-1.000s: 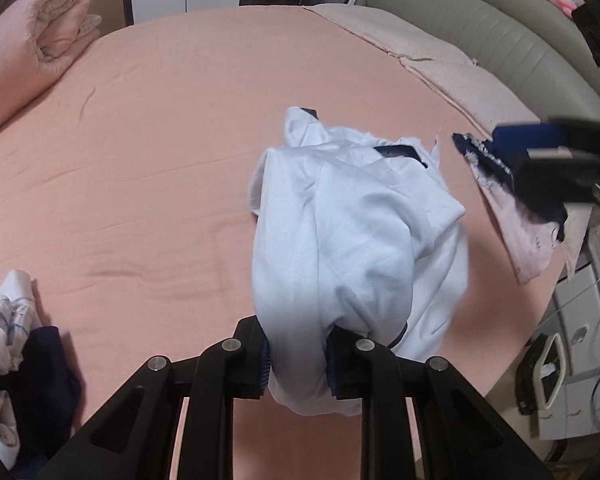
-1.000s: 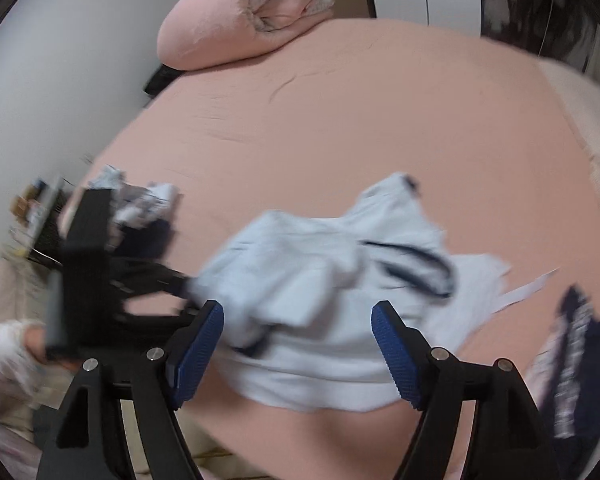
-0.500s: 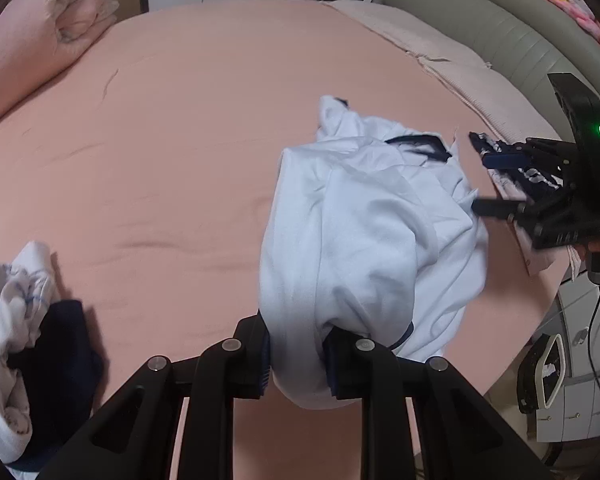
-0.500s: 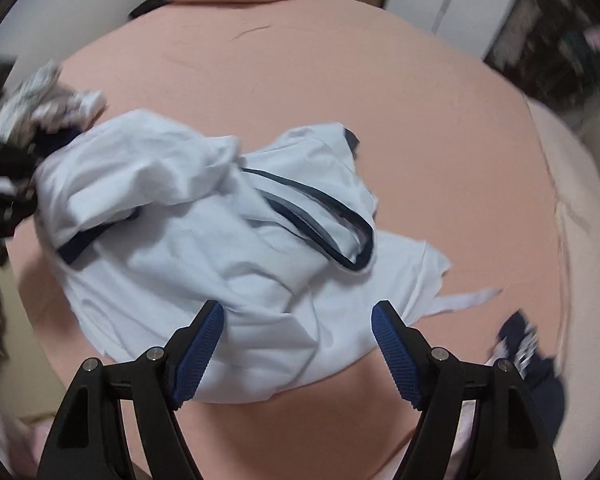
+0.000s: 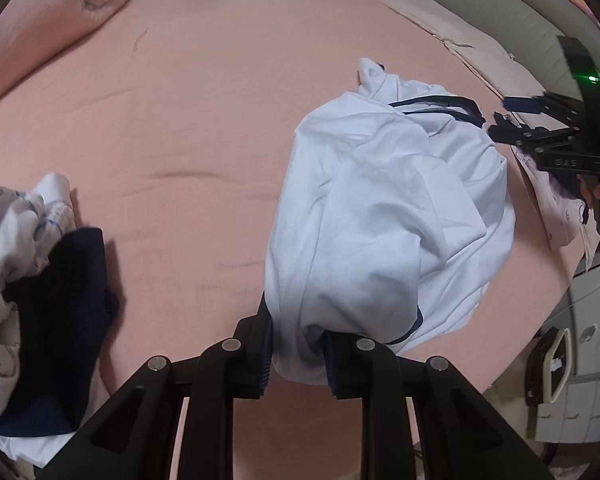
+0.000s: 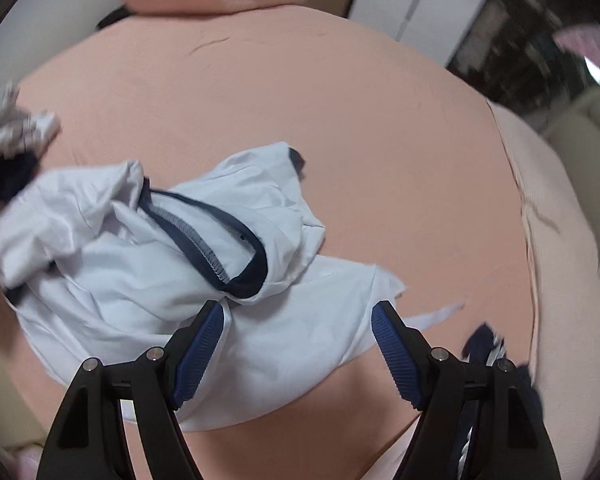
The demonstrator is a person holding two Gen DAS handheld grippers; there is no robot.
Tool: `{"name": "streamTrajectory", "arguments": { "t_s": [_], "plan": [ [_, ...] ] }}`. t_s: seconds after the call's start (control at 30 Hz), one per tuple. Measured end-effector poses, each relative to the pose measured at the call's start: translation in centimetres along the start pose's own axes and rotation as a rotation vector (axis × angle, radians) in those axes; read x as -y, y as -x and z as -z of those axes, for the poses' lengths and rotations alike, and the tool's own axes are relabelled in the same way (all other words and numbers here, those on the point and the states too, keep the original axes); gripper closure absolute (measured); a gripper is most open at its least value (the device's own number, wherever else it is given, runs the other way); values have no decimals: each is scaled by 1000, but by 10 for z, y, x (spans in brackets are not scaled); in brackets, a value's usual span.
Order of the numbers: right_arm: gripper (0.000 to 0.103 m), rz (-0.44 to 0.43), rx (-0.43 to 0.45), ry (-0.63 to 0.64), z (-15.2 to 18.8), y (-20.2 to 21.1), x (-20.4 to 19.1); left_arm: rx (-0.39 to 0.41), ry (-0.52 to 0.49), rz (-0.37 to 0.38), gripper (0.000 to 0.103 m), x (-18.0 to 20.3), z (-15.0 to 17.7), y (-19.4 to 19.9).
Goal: Fold clothes
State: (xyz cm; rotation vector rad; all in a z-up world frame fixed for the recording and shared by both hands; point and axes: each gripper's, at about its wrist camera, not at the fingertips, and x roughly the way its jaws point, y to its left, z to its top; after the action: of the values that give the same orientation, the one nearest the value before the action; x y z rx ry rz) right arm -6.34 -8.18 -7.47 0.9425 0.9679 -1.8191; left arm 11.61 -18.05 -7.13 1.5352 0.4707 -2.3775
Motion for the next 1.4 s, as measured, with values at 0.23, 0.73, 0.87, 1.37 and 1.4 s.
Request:
{"name": "streamTrajectory", "arguments": {
  "t_s": [0.23,0.73,0.87,1.37,1.4],
  "plan": [
    [27,72,-11,131,-13,-20,-22,10,59,-6,82,-3,-7,5],
    [71,403,3,796,32,-62,-115,70,7,-98,50,-8,-12,41],
    [88,425,13,794,43,-67,-122,90,-47,-129,50,3,-23,44],
    [91,522,61,765,45,-99,-113,83,-320,-43,45,70,-111,-1],
    [91,528,58,769,44,-101,-114,43,-304,-22,42,71,-117,-12]
  ]
}}
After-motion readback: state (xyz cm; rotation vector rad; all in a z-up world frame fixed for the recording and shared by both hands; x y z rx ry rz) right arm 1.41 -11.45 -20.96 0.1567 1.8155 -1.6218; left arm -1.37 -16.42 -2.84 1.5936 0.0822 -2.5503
